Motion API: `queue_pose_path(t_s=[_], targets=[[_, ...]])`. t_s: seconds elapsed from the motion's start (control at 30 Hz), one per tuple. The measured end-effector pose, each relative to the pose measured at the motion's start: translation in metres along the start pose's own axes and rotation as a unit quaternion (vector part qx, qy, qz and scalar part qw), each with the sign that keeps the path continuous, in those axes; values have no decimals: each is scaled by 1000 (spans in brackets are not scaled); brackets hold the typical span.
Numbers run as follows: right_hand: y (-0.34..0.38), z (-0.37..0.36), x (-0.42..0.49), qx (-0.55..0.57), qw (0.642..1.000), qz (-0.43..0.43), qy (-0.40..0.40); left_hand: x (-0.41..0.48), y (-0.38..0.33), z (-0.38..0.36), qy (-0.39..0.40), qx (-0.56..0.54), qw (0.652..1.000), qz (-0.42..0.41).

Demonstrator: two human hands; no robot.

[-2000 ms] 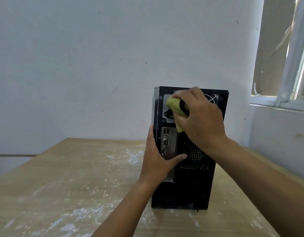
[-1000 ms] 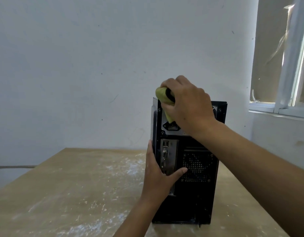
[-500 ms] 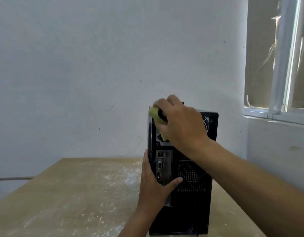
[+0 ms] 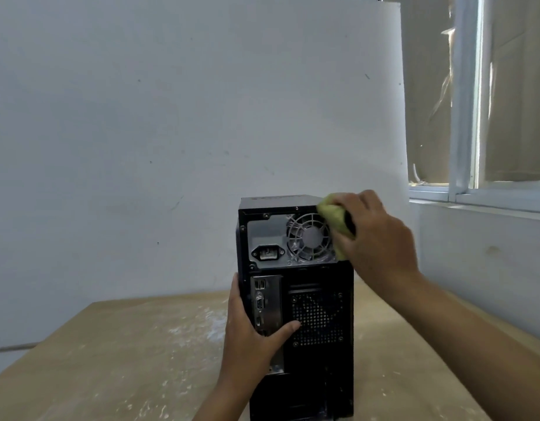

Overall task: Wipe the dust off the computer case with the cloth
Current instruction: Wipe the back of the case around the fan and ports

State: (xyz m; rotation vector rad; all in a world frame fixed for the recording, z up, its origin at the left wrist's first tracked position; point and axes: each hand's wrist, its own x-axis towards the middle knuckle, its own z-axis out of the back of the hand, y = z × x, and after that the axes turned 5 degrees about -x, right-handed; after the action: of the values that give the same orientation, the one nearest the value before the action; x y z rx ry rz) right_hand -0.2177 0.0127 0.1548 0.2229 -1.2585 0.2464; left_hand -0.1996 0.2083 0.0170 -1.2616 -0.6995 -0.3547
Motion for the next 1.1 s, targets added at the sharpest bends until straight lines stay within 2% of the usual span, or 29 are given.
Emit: queue_pose_path(t_s=[0.17, 0.3, 0.47, 0.6, 0.77, 0.83, 0.97, 1.0, 1.1], targets=[[-15, 3, -4, 44, 997, -66, 12, -1, -7, -1, 3, 21, 1000, -2], [-2, 1, -4, 112, 988, -107, -28, 7, -16, 7, 5, 37, 999, -27], [18, -7, -11, 129, 988, -79, -2, 20, -28, 10, 2, 38, 998, -49], [40, -22, -44, 138, 987, 18, 77, 23, -30, 8, 5, 43, 998, -39], [28, -13, -56, 135, 982, 8, 131, 25, -35, 11, 12, 53, 997, -51], [18, -2, -52, 142, 984, -12, 107, 27, -40, 12, 9, 54, 997, -57], [-12, 19, -24, 172, 976, -128, -31, 37, -48, 13, 4, 52, 997, -62], [-19, 20, -17, 172, 973, -148, -36, 41, -48, 12, 7, 53, 997, -61], [-30, 12, -16, 173, 974, -146, 18, 44, -44, 10, 6, 60, 997, -57]])
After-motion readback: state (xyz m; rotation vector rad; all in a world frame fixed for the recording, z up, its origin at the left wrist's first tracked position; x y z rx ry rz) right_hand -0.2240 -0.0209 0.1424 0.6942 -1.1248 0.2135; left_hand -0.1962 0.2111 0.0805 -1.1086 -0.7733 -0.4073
